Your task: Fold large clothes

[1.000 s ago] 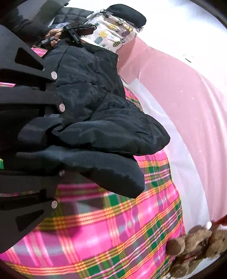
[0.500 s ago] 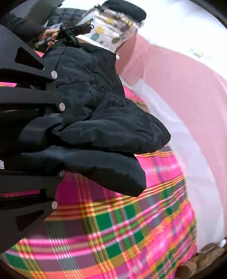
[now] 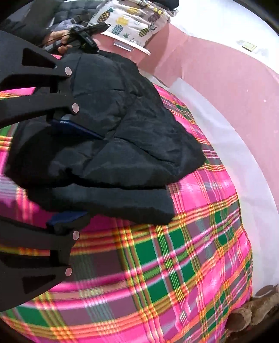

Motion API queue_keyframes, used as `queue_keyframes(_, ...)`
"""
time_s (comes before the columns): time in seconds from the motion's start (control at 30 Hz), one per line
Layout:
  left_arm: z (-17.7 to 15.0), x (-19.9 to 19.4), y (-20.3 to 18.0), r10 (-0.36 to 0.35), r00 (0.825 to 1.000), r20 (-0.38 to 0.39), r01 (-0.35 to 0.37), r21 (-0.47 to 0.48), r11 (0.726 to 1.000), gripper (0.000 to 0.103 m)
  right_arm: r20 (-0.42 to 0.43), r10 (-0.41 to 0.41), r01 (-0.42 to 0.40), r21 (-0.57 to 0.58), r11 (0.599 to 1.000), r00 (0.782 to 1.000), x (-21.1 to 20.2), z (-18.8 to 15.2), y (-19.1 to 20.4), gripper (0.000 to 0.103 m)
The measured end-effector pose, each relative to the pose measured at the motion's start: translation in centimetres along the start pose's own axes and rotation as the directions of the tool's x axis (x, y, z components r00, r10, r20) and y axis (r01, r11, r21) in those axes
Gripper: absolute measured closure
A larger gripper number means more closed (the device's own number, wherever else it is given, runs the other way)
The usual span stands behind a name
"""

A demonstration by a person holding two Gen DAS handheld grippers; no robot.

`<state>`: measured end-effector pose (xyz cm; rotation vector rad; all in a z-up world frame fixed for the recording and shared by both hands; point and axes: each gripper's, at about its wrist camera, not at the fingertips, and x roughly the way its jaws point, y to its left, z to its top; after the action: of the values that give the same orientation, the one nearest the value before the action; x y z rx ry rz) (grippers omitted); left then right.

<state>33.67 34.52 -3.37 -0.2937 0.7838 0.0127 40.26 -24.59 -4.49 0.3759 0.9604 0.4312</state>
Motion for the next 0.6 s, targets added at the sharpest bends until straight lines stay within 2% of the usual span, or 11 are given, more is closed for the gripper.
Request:
queue_keyframes(0.13, 1.4, -2.7, -0.3, 0.080, 0.993, 0.091, -0.079, -0.011, 0.997, 0.038, 0.096, -0.102, 0.108, -0.052, 0.993, 0.990, -2.8, 0.5, 0.9, 0.043)
queue_keyframes(0.17, 1.6, -3.2, -0.8, 0.080, 0.991, 0.111, -0.080, -0.004, 0.997, 0.038, 0.137, -0.133, 0.145, -0.081, 0.986, 0.982, -3.7, 0.6, 1.7, 0.043)
queue_keyframes(0.27, 1.8, -2.6, -2.9, 0.053, 0.992, 0.111, -0.058, 0.045, 0.997, 0.038, 0.176, -0.156, 0.183, -0.153, 0.971, 0.972, -3.8, 0.6, 4.2, 0.043)
queue_keyframes(0.37, 1.1, 0.2, -4.8, 0.052, 0.996, 0.069, -0.058, 0.093, 0.994, 0.038, 0.152, -0.188, 0.221, -0.241, 0.945, 0.970, -1.1, 0.4, 6.5, 0.043)
queue_keyframes(0.47, 0.3, 3.1, -5.4, 0.094, 0.995, 0.032, -0.096, 0.106, 0.990, 0.035, 0.099, -0.242, 0.261, -0.281, 0.924, 0.965, 2.3, 0.1, 6.4, 0.043)
queue_keyframes(0.6, 0.0, 3.7, -5.0, 0.075, 0.996, 0.047, -0.079, 0.101, 0.992, 0.031, 0.083, -0.239, 0.253, -0.268, 0.930, 0.967, 3.9, -0.2, 4.9, 0.043)
